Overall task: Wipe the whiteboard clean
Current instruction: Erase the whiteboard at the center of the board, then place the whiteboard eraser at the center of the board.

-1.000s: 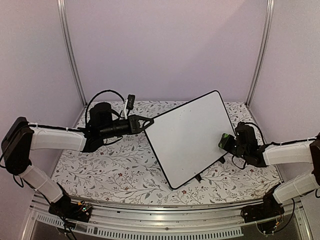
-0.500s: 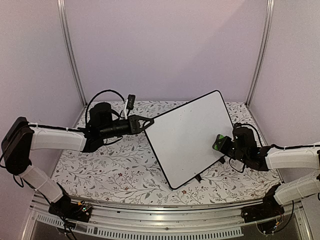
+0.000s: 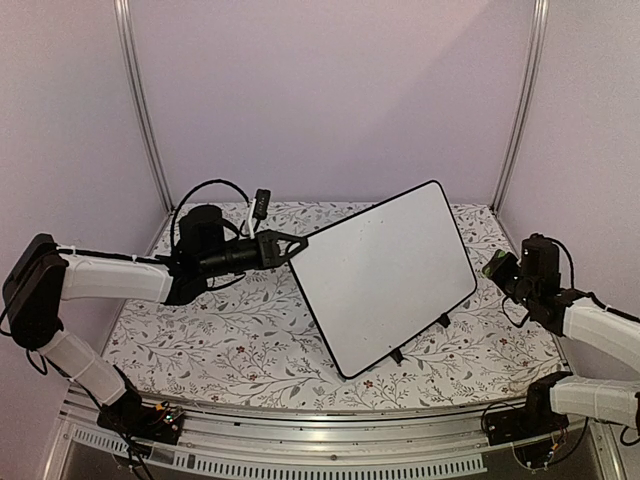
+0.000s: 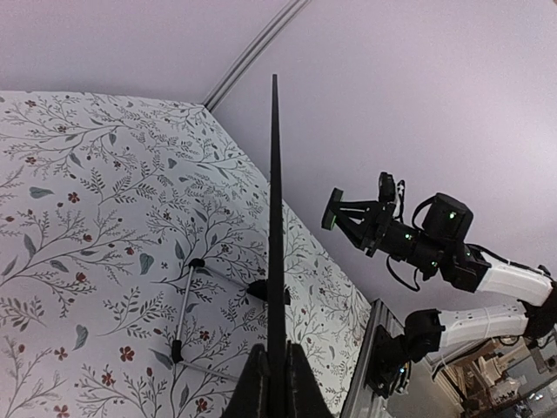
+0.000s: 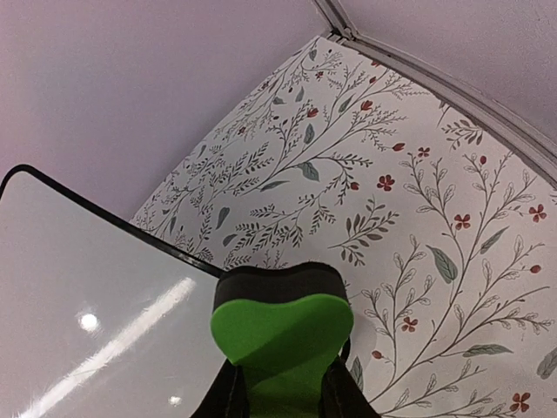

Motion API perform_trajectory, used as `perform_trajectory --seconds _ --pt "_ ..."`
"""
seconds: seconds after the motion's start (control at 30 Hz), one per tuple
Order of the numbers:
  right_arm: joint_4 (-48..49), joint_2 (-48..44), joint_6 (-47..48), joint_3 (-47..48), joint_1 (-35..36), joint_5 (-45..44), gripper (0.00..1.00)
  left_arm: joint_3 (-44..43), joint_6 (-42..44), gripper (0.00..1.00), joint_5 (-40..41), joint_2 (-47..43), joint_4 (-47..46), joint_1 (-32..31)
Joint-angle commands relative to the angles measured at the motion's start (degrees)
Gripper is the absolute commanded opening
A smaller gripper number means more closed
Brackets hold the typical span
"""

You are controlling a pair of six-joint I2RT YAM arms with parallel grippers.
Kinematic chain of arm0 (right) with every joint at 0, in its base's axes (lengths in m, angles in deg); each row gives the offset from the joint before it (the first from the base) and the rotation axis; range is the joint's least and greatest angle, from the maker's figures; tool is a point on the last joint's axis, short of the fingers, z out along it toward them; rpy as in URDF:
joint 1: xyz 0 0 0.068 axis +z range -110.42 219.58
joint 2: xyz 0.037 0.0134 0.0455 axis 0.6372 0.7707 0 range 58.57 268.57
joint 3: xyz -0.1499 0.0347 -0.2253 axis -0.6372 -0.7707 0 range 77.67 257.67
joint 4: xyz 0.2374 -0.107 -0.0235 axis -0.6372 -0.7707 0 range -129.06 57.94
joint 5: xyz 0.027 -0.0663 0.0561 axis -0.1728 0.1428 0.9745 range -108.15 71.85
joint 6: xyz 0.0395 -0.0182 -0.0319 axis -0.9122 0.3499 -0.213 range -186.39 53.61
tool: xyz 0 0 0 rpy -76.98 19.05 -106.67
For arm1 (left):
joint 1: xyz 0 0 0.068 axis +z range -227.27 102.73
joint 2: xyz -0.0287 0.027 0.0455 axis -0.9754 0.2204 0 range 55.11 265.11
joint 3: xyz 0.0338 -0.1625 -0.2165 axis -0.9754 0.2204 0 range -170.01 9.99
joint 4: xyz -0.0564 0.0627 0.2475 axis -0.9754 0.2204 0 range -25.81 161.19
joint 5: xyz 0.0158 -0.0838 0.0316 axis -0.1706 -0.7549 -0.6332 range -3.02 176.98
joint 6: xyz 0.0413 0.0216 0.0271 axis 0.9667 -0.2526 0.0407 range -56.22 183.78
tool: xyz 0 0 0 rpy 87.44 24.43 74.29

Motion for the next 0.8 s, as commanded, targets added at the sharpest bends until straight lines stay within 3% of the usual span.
perform_trajectory --seconds 0.0,0.43,0.53,0.77 --pt "-1.4 0.4 3.4 -0.5 -4.9 2.6 0.26 1.2 2.2 0.0 -4.3 0.8 1.2 -1.2" --pt "6.4 12.6 2.5 -0.1 -9.9 7.2 0.54 1.3 2.2 0.0 -4.4 0.5 1.2 -1.2" --pt "8.9 16.1 2.3 0.3 -10.3 9.1 0.64 1.4 2.2 0.0 -4.4 0.5 1.2 -1.2" --pt "12.4 22.7 1.8 1.8 -10.7 11.1 0.69 1.5 2.2 0.0 -4.5 0.5 1.1 -1.2"
